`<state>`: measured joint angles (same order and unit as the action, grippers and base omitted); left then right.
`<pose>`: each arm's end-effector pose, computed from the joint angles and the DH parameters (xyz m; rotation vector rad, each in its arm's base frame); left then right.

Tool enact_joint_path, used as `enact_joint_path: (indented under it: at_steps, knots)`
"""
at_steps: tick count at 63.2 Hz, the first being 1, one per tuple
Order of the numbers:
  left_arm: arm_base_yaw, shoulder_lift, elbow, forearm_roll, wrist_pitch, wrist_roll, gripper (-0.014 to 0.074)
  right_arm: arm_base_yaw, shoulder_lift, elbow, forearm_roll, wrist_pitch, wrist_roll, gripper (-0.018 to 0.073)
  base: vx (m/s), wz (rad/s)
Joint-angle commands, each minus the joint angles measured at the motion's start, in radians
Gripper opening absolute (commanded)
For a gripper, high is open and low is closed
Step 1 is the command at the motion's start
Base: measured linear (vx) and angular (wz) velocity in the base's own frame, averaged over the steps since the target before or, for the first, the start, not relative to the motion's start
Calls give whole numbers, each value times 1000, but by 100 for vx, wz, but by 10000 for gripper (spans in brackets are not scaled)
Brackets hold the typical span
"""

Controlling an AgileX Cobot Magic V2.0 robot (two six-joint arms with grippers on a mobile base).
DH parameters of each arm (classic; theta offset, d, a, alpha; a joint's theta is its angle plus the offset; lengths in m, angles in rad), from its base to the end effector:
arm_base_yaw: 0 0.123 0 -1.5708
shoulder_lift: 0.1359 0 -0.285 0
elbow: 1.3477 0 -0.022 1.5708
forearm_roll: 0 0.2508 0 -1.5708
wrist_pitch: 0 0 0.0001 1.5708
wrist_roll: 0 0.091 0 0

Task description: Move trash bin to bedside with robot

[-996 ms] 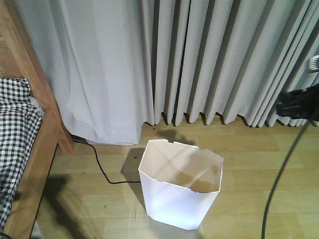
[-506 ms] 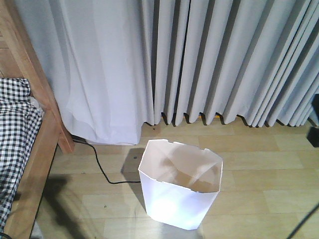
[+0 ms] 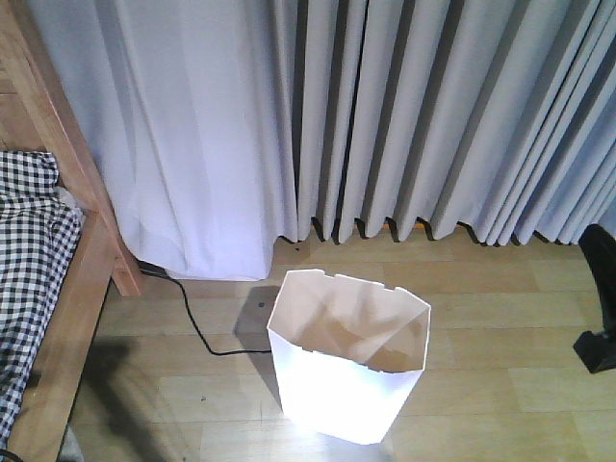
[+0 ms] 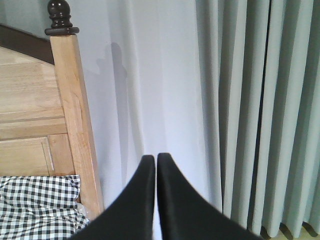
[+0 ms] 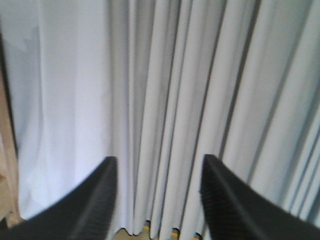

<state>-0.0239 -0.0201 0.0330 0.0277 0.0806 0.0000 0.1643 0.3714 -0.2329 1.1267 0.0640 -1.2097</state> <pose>0.0564 -0.0011 0.1958 0.0389 1.5766 0.0047 0.0909 0.0205 0.2634 -0.2479 1.6319 0.1090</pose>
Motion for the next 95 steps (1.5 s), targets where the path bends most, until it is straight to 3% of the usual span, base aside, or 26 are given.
enact_joint_path:
  at_steps: [1,13,88,92,95]
  knots:
    - [0,-7,12,-10,-74,-14,-6,7,6,-28,5,-42,-6,239,0,0]
    - [0,-7,12,-10,-74,-14,-6,7,6,-28,5,-76,-24,-13,0,0]
    - [0,-7,12,-10,-74,-14,-6,7,6,-28,9,-77,-24,-8,0,0]
    - [0,-7,12,-10,-74,-14,-6,7,6,-28,-25,-73,-11,-8,0,0]
    - [0,-7,12,-10,-74,-14,-6,7,6,-28,-103,-73,62,-8,0,0]
